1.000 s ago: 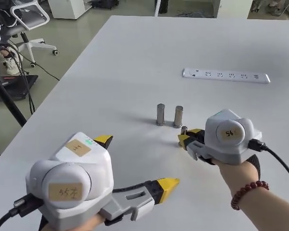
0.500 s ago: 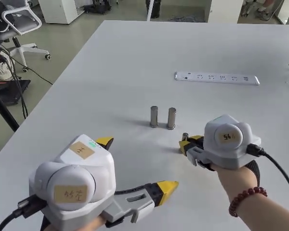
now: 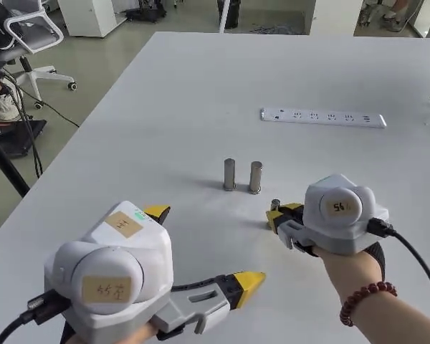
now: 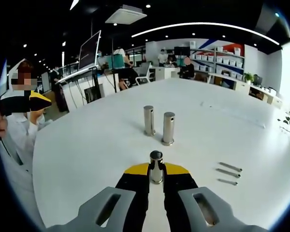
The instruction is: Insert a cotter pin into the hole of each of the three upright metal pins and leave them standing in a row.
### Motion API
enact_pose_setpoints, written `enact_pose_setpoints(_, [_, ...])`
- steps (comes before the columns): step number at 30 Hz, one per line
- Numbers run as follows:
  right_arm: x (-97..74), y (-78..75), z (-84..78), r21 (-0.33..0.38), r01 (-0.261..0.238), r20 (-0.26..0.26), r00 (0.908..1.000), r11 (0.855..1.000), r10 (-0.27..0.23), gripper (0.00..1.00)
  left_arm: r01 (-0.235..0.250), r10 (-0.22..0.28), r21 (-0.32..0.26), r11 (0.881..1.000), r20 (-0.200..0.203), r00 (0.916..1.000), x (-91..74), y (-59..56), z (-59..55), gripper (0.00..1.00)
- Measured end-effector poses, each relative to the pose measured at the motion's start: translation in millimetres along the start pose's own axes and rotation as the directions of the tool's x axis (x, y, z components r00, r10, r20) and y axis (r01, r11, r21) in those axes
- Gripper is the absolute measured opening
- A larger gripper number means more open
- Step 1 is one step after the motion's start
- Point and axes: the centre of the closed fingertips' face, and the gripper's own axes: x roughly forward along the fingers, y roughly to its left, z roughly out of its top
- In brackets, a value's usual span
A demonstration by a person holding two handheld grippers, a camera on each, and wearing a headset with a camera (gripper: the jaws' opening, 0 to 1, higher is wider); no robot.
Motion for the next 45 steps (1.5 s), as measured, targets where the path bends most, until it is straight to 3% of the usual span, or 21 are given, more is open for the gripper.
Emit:
enact_pose_setpoints(13, [-4.1,1.1,-2.5,-0.004,-0.007,-0.001,1.0000,1.000,0.007,0.15,0.001,-0.001,0.005,1.000,0.000,1.0000,-0.7,-0.4,0.6,0.90])
enact_pose_setpoints(29, [-34.1,-12.4,3.2,-0.010,-0.063,0.000,0.9980,0.998,0.063,0.23,-0.007,0.007,0.013,1.000,0.009,0.9999,-4.3,-1.5,4.6,0.90])
enact_pose_setpoints(33, [-42.3,-21.3,2.1,-0.039,-0.094,-0.048,0.9946,0.995,0.092,0.25,-0.008,0.008,0.020,1.000,0.010,0.9999,-5.4,-0.8,5.3,0.90])
enact_pose_setpoints(37, [-48.0,-36.4,3.0,-0.068,-0.093,-0.089,0.9922,0.993,0.087,0.23,-0.013,0.013,0.019,1.000,0.014,0.9998,-5.7,0.7,6.3,0.90])
enact_pose_setpoints(42, [-52.2,-47.6,-0.7,-0.092,-0.108,-0.153,0.9838,0.990,0.094,0.22,-0.015,0.014,0.021,1.000,0.012,0.9998,-5.2,1.0,6.0,0.90])
enact_pose_setpoints(45, [-52.9,-52.5,-5.2,-0.117,-0.128,-0.203,0.9738,0.985,0.103,0.20,-0.014,0.014,0.021,1.000,0.012,0.9998,-4.8,1.2,5.8,0.90])
